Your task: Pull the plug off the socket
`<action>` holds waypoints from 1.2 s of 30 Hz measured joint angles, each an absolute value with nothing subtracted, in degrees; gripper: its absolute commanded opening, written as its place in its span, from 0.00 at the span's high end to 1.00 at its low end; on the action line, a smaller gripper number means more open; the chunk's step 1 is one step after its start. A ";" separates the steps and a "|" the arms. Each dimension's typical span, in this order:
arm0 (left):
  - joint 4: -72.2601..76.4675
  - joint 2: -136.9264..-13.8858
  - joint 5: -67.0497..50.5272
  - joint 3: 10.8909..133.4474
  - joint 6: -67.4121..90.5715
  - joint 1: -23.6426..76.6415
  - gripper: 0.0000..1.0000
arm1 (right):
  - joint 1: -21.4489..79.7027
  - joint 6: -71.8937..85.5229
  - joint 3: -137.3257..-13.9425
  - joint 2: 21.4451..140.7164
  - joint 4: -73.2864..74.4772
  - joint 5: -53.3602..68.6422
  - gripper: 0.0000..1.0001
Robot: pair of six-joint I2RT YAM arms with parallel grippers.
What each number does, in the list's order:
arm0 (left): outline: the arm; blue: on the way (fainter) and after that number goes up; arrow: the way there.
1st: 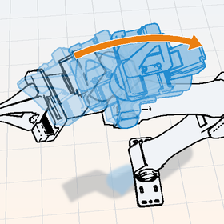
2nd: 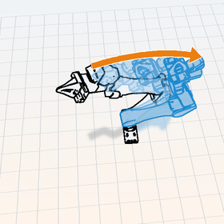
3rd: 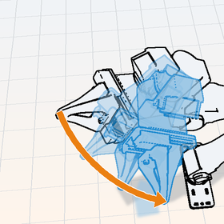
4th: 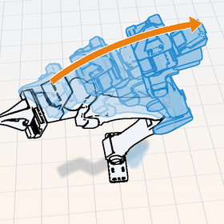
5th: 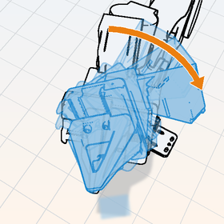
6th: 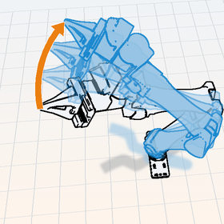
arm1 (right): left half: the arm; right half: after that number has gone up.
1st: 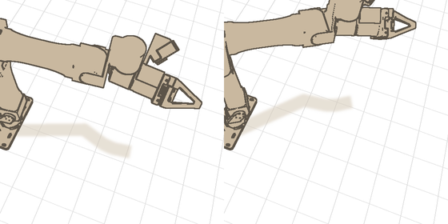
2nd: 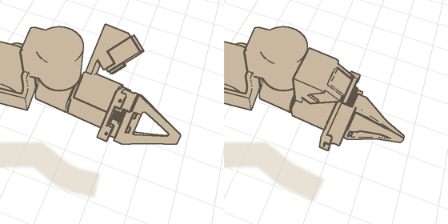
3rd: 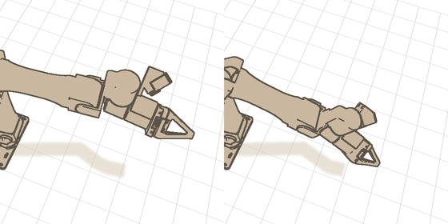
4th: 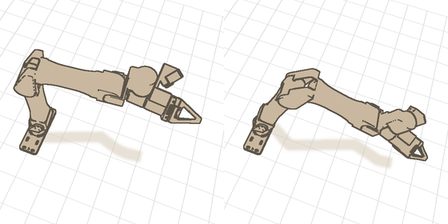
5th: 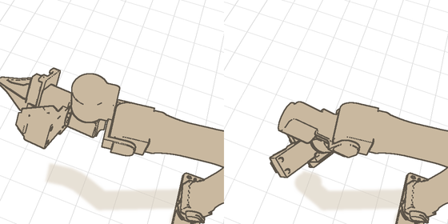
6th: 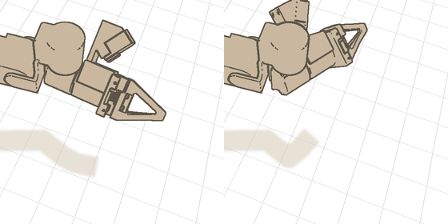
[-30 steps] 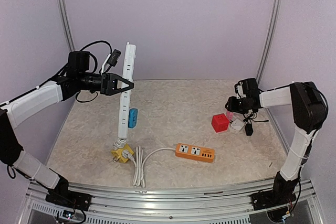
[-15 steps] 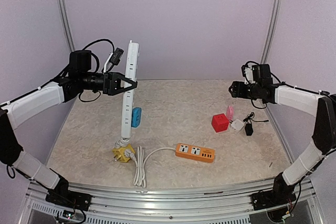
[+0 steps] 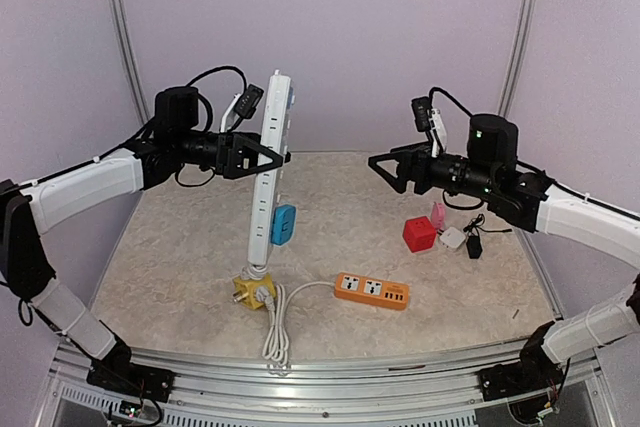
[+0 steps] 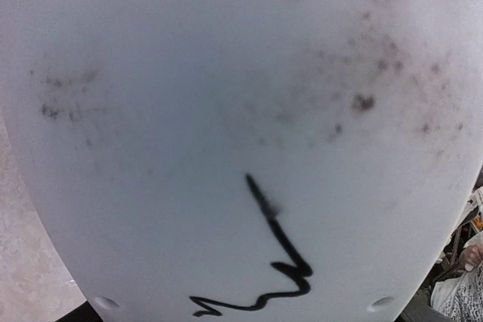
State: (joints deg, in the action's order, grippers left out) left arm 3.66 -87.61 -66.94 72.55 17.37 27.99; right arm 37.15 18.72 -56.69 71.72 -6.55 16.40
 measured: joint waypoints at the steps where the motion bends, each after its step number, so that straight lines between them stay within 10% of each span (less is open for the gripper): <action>1: 3.86 -87.61 -67.26 72.55 17.39 28.47 0.95 | 38.30 18.65 -56.97 72.18 -7.31 17.47 0.16; 36: 9.58 -86.08 -67.20 70.06 19.42 31.75 0.96 | 54.76 23.79 -67.83 98.37 -30.74 31.90 0.11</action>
State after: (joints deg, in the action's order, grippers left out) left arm 9.58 -86.08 -67.20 70.06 19.42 31.75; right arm 54.76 23.79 -67.83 98.37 -30.74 31.90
